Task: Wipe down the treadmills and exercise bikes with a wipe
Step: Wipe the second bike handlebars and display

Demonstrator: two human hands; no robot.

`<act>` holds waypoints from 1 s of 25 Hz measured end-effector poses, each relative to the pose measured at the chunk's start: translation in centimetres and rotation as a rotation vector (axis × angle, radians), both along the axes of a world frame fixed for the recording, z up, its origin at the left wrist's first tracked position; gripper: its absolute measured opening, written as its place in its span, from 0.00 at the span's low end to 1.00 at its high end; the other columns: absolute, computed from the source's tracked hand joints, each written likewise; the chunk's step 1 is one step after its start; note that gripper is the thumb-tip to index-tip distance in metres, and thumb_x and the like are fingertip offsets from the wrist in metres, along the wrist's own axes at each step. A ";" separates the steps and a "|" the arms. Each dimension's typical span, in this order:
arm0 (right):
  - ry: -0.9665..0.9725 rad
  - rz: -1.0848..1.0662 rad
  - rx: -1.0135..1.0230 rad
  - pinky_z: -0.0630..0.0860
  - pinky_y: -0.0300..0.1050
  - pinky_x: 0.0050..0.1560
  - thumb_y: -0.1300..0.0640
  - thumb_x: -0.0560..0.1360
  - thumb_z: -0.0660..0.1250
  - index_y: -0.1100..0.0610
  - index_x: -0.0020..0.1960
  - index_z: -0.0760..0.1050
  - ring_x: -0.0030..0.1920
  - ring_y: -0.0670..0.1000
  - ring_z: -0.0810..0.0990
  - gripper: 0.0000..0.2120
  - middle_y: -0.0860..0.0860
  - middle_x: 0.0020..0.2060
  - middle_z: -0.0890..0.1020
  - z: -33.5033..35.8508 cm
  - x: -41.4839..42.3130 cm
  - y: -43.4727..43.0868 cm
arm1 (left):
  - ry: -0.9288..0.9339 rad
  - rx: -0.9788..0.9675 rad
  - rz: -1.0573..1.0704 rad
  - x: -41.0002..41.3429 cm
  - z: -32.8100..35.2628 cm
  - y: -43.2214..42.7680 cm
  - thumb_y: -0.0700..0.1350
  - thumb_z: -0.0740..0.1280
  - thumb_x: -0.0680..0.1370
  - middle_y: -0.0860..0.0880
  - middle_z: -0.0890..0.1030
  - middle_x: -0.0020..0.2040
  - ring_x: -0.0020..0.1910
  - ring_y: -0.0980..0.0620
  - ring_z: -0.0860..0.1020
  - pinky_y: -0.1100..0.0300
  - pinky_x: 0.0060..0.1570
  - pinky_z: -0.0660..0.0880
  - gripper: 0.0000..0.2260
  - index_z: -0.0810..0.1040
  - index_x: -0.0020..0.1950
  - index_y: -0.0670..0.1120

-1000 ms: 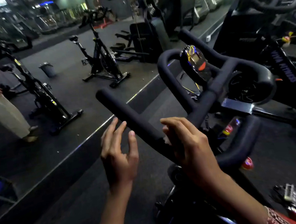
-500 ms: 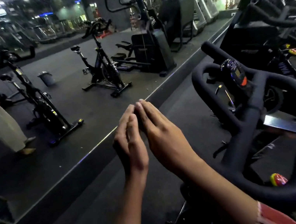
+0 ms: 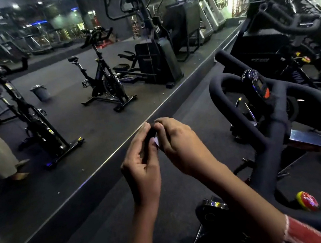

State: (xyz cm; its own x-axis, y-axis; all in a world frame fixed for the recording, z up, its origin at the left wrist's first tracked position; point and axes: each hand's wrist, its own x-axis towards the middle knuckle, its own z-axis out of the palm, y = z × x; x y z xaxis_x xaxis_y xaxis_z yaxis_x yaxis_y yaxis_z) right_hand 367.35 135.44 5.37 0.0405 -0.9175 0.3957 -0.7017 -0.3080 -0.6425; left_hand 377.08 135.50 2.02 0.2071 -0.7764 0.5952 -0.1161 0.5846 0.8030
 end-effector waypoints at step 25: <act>0.404 -0.208 -0.365 0.67 0.57 0.69 0.53 0.79 0.55 0.69 0.72 0.57 0.71 0.64 0.65 0.28 0.67 0.71 0.65 -5.2 -1.1 5.2 | -0.194 -0.037 -0.005 -0.7 -1.9 2.5 0.53 0.55 0.81 0.51 0.62 0.74 0.73 0.61 0.60 0.70 0.68 0.60 0.23 0.62 0.72 0.42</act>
